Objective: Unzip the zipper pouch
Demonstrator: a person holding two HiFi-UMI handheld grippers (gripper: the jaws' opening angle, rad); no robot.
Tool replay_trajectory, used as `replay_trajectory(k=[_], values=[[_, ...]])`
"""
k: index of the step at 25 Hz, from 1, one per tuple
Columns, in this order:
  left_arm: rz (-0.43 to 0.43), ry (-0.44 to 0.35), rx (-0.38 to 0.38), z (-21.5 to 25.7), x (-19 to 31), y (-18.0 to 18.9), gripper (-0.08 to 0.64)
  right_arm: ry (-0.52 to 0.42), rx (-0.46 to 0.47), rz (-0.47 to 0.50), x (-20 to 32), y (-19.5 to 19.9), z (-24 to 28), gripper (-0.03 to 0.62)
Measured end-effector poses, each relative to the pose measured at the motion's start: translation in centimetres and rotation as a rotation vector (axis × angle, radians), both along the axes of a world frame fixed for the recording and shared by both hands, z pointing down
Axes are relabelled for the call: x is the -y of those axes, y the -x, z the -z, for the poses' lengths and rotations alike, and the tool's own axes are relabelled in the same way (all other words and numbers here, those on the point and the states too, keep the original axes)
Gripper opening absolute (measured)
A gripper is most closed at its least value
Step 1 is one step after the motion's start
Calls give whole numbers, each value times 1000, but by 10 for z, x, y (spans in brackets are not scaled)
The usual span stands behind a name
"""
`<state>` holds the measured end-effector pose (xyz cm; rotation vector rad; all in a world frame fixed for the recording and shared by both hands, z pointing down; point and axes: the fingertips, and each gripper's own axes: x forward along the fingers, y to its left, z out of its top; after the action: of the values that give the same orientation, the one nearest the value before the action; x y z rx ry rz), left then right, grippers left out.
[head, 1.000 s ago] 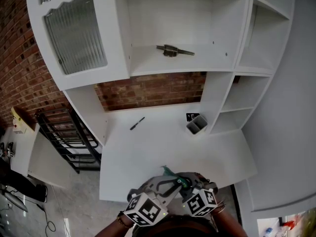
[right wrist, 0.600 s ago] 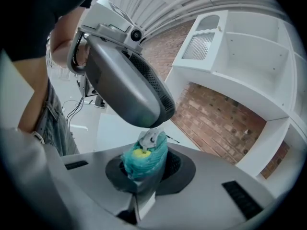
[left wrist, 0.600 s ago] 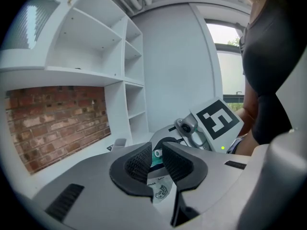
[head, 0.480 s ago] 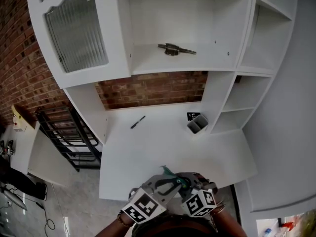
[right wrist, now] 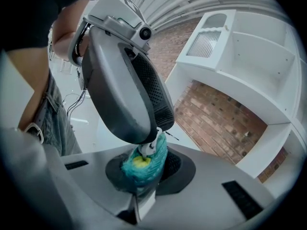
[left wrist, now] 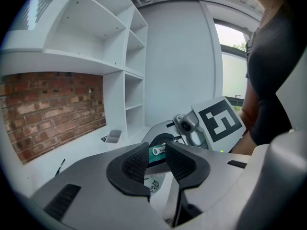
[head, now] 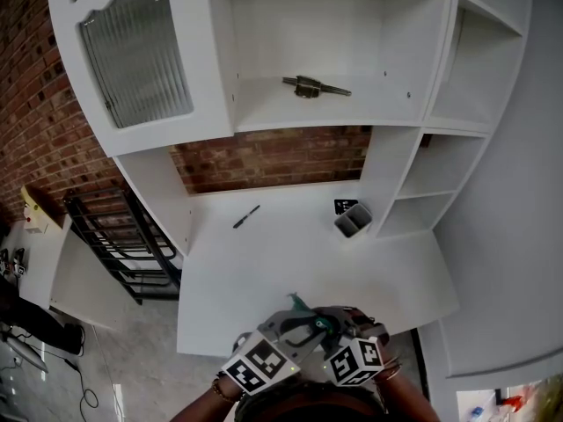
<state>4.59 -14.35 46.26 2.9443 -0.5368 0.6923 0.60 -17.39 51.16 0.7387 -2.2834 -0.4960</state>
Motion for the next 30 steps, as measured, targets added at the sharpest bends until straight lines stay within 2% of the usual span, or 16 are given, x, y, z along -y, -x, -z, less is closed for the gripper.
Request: replay_trajectory(k=[14,30], values=[[-17,18,36,-5,-2,-3,29,23,-28,-7,1,-5,-11,12],[-25,21,47,-9,-5,-1,21,35,-37,-24,0,-5,-16,12]])
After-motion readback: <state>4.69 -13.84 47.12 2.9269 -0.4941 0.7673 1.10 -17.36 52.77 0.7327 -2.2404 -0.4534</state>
